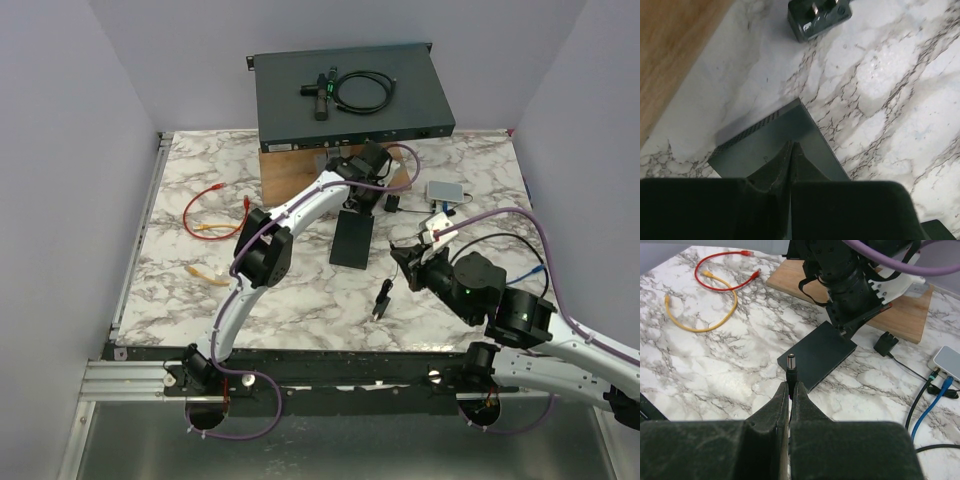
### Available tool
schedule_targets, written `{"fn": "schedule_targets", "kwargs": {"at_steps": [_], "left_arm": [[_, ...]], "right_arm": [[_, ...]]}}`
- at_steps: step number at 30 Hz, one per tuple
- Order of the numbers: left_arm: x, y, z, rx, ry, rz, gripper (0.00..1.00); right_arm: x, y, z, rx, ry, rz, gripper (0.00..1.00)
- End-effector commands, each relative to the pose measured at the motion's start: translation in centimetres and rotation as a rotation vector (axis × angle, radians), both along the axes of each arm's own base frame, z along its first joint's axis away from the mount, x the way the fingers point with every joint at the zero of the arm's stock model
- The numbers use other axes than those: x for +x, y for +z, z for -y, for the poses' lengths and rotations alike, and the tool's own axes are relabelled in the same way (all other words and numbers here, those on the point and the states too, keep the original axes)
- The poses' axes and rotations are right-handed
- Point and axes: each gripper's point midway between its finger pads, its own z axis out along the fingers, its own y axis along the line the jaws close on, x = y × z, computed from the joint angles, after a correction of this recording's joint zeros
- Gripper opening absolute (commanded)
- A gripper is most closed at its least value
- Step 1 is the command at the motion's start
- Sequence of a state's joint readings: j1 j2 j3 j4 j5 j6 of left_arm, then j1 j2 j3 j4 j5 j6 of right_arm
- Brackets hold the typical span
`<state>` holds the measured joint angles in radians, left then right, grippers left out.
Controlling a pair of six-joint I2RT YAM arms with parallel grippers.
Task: Insert the plug into the switch port
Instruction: Move the switch port to the center of the board.
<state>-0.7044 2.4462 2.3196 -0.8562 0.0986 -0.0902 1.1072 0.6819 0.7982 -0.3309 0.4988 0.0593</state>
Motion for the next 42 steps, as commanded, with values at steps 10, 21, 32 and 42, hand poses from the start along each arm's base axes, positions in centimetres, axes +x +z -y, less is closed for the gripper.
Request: {"fn": "schedule_targets", "kwargs": {"at_steps": [10, 21, 32, 42], "left_arm": [[-0.9, -1.4, -2.4, -0.029, 0.059, -0.058, 0.00], [-2.7, 0.0, 0.5, -0.060, 0.006, -0.031, 0.00], [-4.0, -0.6, 1.3, -0.102, 0.005, -0.074, 0.00], [-5.6, -1.3, 5.3, -0.089, -0.062, -0.092, 0.00]], "right_arm": [[-0.2, 0.0, -0.8, 0.001, 0.031, 0.006, 0.01], [-0.3, 0.0, -0.7, 0.002, 0.036, 0.004, 0.01], [-0.5, 0.1, -0.8, 0.008, 0.048, 0.003, 0.01], [-0.7, 0.1, -0.5, 0.017, 0.045, 0.001, 0.01]]}}
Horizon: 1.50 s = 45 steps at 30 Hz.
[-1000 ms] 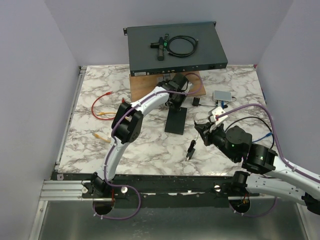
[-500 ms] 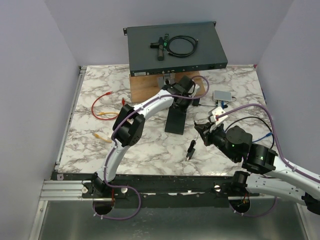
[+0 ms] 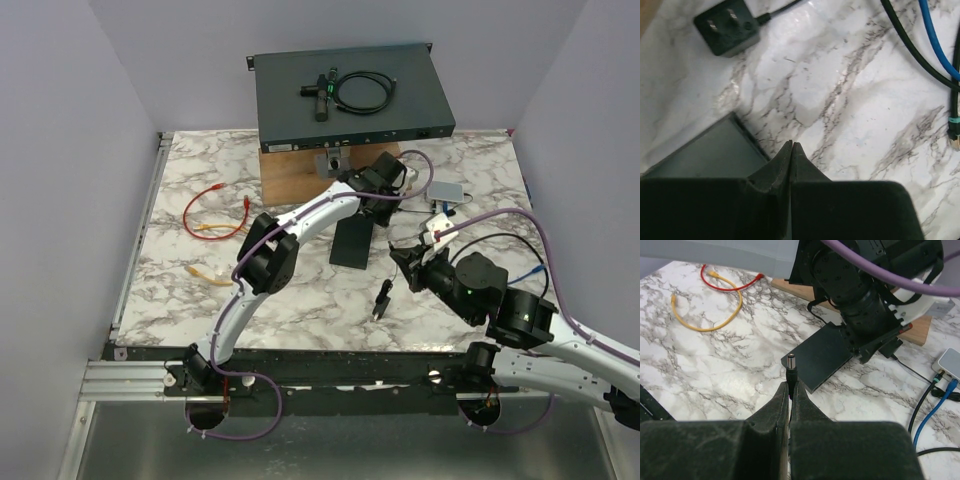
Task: Insert the plug into the switch port
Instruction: Move the switch port to the center of the board.
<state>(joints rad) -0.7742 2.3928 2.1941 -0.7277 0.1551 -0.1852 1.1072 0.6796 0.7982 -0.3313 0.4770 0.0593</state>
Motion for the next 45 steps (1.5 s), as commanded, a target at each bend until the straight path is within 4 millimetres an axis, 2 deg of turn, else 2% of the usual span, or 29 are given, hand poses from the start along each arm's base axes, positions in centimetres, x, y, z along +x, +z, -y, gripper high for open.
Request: {"fn": "schedule_targets", "kwargs": {"at_steps": [1, 7, 18, 31, 38, 45], "left_arm": [[-2.2, -1.3, 1.2, 0.017, -0.040, -0.053, 0.00], [-2.8, -2.0, -0.3, 0.094, -0.021, -0.088, 0.00], [-6.2, -2.5, 0.0, 0.105, -0.052, -0.197, 0.00], [-7.7, -3.8, -0.4, 0.122, -0.046, -0.287, 0.00], [-8.9, -5.9, -2.9, 0.150, -0.019, -0.323, 0.00], [-9.6, -7.5, -7.9, 0.151, 0.094, -0.345, 0.00]], "right_arm": [[-0.4, 0.0, -0.2, 0.012, 0.024, 0.003, 0.01], [-0.4, 0.2, -0.3, 0.016, 0.030, 0.004, 0.01], [-0.5, 0.2, -0.3, 0.022, 0.031, 0.003, 0.01], [-0.5, 0.3, -0.3, 0.025, 0.032, 0.004, 0.01], [-0.5, 0.2, -0.4, 0.020, 0.036, 0.002, 0.01], [-0.5, -0.1, -0.6, 0.009, 0.040, -0.001, 0.01]]}}
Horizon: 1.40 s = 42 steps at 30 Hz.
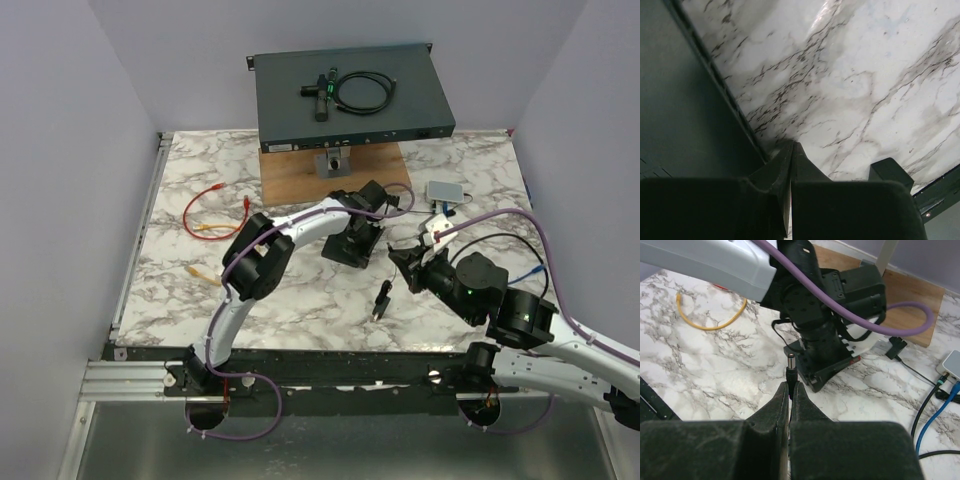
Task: Insert the plug into the switch port
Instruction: Move the switch port to the center of the board.
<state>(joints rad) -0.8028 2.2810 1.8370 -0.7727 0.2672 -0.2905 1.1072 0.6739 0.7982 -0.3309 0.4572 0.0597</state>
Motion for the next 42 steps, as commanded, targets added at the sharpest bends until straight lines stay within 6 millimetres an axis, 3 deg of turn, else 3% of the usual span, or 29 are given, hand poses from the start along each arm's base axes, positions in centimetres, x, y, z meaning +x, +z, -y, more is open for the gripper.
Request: {"fn": "schedule_targets", "kwargs": {"at_steps": [1, 12, 21, 26, 29, 36, 42], "left_arm": [[-0.2, -1.9, -4.6, 0.053, 0.097, -0.018, 0.00], [1.0, -2.4, -12.8, 0.027, 0.341, 0.033, 0.00], [1.5, 1.3, -17.0, -0.030, 0.510, 0.185, 0.00], [0.3, 2.9, -17.8, -0.130, 0.592, 0.234, 0.00], [-0.6, 3.2, -18.1, -0.176, 0.618, 0.250, 0.00], [-2.5, 2.3, -18.3, -0.229, 0.627, 0.224, 0.00], [-3.1, 1.7, -17.9, -0.248, 0.612, 0.200, 0.00]], "right_arm": [[-0.2, -0.2, -0.5, 0.000, 0.021, 0.000, 0.01], [0.6, -1.4, -0.8, -0.031, -0.021, -0.022, 0.01], [3.0, -5.0, -2.1, -0.093, -0.168, -0.098, 0.01], [6.0, -7.7, -2.4, -0.158, -0.306, -0.075, 0.01], [8.7, -8.8, -2.3, -0.093, -0.360, -0.080, 0.01], [15.1, -12.3, -1.6, -0.048, -0.453, -0.120, 0.01], [20.3, -15.2, -2.3, -0.028, -0.411, -0.164, 0.01]]}}
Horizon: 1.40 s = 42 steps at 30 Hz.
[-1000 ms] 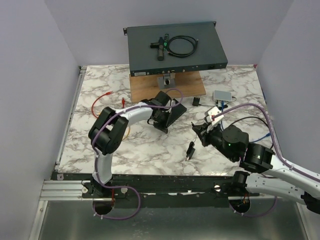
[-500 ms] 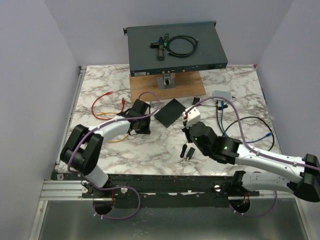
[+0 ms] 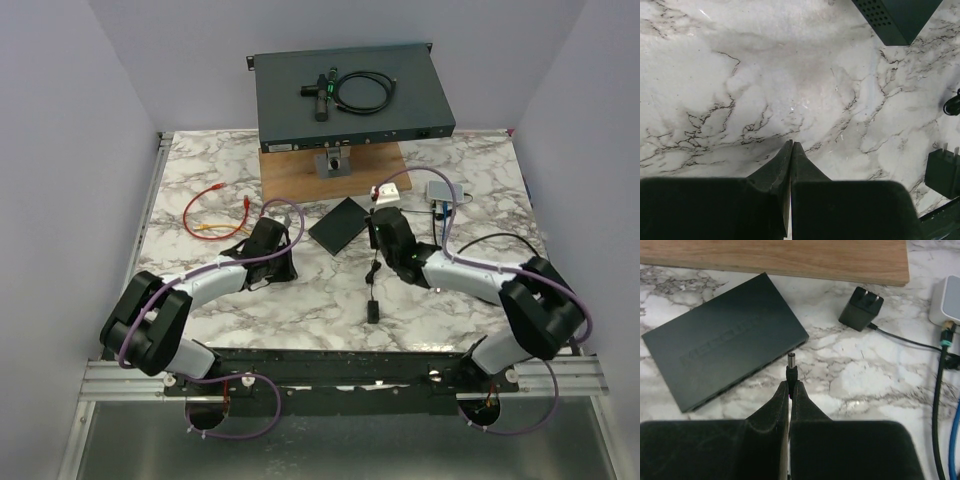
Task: Insert the plug into the switch port
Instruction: Move the switch port to the center of the board.
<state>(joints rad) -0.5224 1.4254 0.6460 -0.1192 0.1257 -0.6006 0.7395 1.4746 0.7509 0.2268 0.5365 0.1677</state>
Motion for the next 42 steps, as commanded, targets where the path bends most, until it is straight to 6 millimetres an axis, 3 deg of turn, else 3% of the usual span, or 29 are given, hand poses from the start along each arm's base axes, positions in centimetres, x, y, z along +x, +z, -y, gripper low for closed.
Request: {"fn": "schedule_targets", "kwargs": {"at_steps": [1, 10, 20, 28, 33, 42], "left_arm": [[0.7, 0.9, 0.9, -0.061, -0.006, 0.036, 0.00], [1.0, 0.5, 0.7, -0.048, 0.010, 0.037, 0.00], [1.0, -0.1, 0.9, -0.044, -0.001, 0.015, 0.00], [1.0, 0.3, -0.2, -0.018, 0.045, 0.039, 0.00], [1.2, 0.9, -1.0, -0.015, 0.081, 0.061, 0.00], [1.1, 1.7, -2.2, -0.024, 0.122, 0.097, 0.00]], "right_arm": [[4.5, 1.1, -2.5, 0.122, 0.067, 0.051, 0.01], [9.6, -2.5, -1.7, 0.145, 0.074, -0.011, 0.01], [11.8, -6.3, -1.1, 0.154, 0.057, -0.105, 0.01], [9.0, -9.0, -1.2, 0.149, 0.112, -0.206, 0.01], [6.9, -9.9, -2.5, 0.188, 0.206, -0.275, 0.01], [3.4, -9.4, -4.8, 0.220, 0.341, -0.299, 0.01]]}}
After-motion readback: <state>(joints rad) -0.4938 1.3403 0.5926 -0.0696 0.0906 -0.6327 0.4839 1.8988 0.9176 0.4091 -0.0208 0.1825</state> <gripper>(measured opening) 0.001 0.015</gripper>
